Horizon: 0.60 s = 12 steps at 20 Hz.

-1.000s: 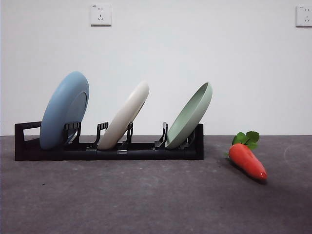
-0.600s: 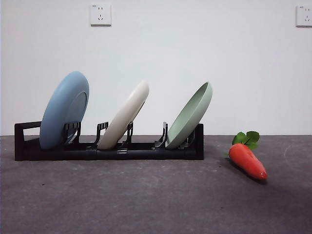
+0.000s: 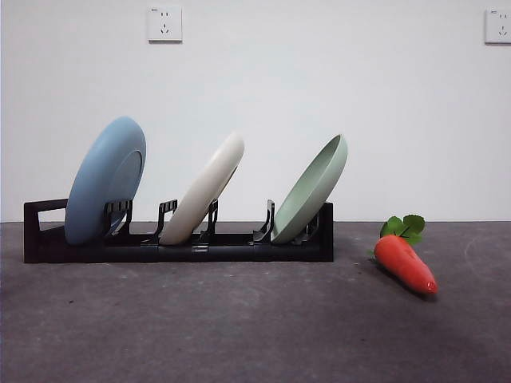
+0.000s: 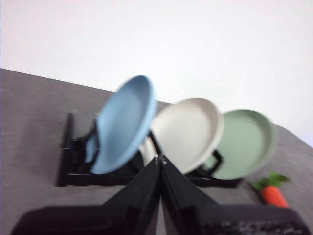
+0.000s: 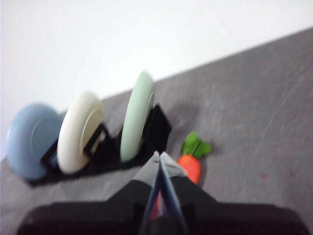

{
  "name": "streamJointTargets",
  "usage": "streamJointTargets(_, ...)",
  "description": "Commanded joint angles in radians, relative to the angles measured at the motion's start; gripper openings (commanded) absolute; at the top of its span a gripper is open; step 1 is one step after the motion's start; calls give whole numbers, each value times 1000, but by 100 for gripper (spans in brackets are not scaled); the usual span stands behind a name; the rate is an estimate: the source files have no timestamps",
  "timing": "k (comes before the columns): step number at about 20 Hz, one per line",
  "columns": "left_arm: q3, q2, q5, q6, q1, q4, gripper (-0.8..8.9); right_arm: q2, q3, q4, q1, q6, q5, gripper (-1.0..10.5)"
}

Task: Take the green plate from the plate rack,put the plate on the table,take the carrot from the table,put the carrot in the plate

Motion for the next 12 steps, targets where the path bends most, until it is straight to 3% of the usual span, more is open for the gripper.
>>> streamJointTargets(1,85,51,71,42,2,-65,-6,83,116,-97,3,-90,-53,-11)
streamJointTargets(12,370,273,317,258,2,-398,-7,416,553,-626,17,-355,-196,-11)
